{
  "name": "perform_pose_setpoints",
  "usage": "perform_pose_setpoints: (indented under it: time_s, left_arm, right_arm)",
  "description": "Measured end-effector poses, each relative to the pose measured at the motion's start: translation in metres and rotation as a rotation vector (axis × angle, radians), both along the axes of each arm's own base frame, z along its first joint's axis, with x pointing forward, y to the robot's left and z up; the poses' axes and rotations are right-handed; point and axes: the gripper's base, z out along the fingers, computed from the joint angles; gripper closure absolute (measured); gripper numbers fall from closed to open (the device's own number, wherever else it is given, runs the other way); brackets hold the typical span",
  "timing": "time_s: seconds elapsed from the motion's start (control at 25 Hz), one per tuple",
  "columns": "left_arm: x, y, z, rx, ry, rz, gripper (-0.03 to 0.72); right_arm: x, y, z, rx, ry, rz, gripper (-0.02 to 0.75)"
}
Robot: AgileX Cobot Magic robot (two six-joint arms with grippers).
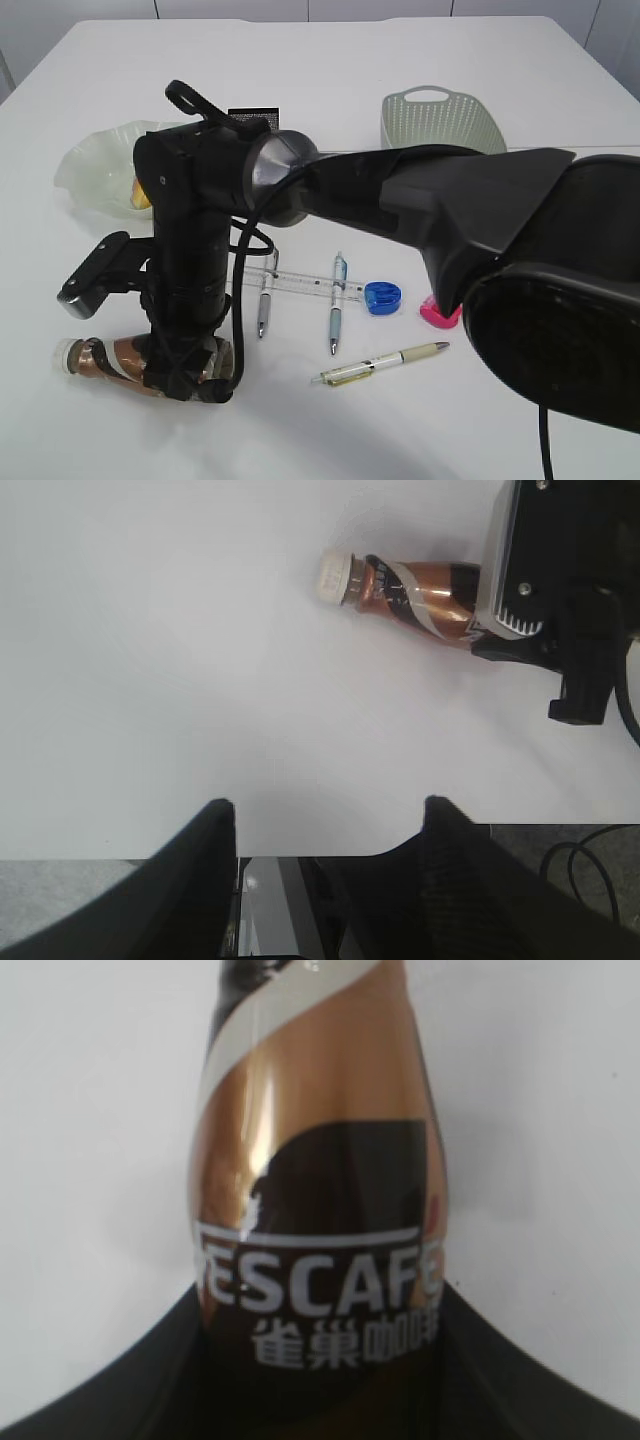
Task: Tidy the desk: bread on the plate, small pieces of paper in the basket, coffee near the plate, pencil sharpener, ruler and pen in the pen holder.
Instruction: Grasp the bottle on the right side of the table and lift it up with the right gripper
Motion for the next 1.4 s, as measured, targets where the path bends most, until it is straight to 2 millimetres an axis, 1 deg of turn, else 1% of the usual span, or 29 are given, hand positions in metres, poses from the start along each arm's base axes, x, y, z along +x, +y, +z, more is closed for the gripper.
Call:
perform_pose_setpoints:
  time_s: [0.32, 0.48, 0.76, 1.04, 1.16, 1.24, 1.4]
  left_arm:
    - [0.000, 0.000, 0.000, 0.000, 0.000, 0.000, 0.255]
    - [0.000, 0.000, 0.000, 0.000, 0.000, 0.000, 0.255]
    - [0.000, 0.000, 0.000, 0.000, -0.002, 0.000, 0.255]
    - [0.000, 0.000, 0.000, 0.000, -0.002, 0.000, 0.255]
    - [-0.001, 0.000, 0.001, -0.001, -0.006, 0.000, 0.255]
    - [-0.001, 0.000, 0.001, -0.001, -0.006, 0.000, 0.255]
    - [-0.001, 0.000, 0.001, -0.001, -0.006, 0.000, 0.255]
  right_arm:
    - [0.000, 0.000, 0.000, -0.007, 0.028, -0.121, 0.362]
    - [0.004, -0.004, 0.005, -0.012, 0.031, -0.200, 0.362]
    - [0.013, -0.015, 0.029, 0.033, 0.030, -0.269, 0.362]
    - [0.007, -0.014, 0.056, 0.122, 0.040, -0.212, 0.362]
    - [0.005, -0.013, 0.062, 0.152, 0.056, -0.187, 0.362]
    - [0.006, -0.014, 0.062, 0.175, 0.081, -0.188, 0.362]
    - [0.014, -0.021, 0.065, 0.239, 0.151, -0.247, 0.362]
